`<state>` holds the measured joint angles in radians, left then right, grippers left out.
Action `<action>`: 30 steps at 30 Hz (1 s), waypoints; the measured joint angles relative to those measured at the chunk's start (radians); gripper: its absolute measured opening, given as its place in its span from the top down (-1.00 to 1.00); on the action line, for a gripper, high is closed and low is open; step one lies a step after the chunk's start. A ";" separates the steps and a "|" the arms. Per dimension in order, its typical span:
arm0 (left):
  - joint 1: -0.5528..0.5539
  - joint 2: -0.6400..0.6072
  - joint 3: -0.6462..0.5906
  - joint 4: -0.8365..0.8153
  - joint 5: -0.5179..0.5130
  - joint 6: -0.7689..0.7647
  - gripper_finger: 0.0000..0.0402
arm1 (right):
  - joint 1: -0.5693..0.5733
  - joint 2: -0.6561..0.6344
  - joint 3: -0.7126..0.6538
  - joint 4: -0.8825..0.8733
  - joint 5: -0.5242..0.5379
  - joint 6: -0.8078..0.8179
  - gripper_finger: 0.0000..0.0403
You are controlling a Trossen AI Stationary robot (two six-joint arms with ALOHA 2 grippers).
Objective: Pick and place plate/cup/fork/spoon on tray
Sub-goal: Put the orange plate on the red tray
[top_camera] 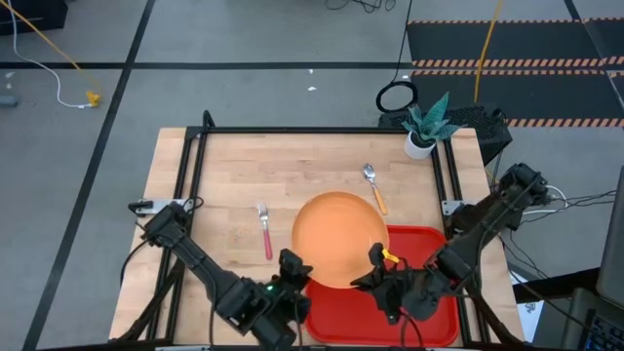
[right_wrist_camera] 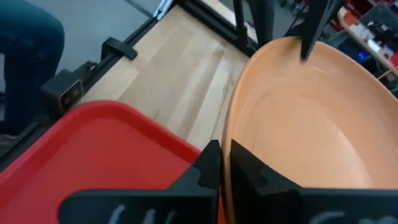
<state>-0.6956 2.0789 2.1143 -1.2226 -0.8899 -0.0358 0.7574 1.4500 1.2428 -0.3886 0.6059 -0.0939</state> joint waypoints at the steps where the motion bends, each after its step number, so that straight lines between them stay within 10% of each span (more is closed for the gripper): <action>1: -0.007 0.000 0.000 0.010 -0.017 -0.022 0.23 | 0.008 -0.002 0.002 -0.015 0.003 0.014 0.99; 30: -0.084 0.000 0.000 -0.002 -0.045 -0.281 -0.01 | 0.398 -0.020 -0.007 -0.354 0.131 0.861 1.00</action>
<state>-0.7798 2.0789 2.1139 -1.2248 -0.9352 -0.3171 1.1555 1.4296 1.2358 -0.7428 0.7372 0.7675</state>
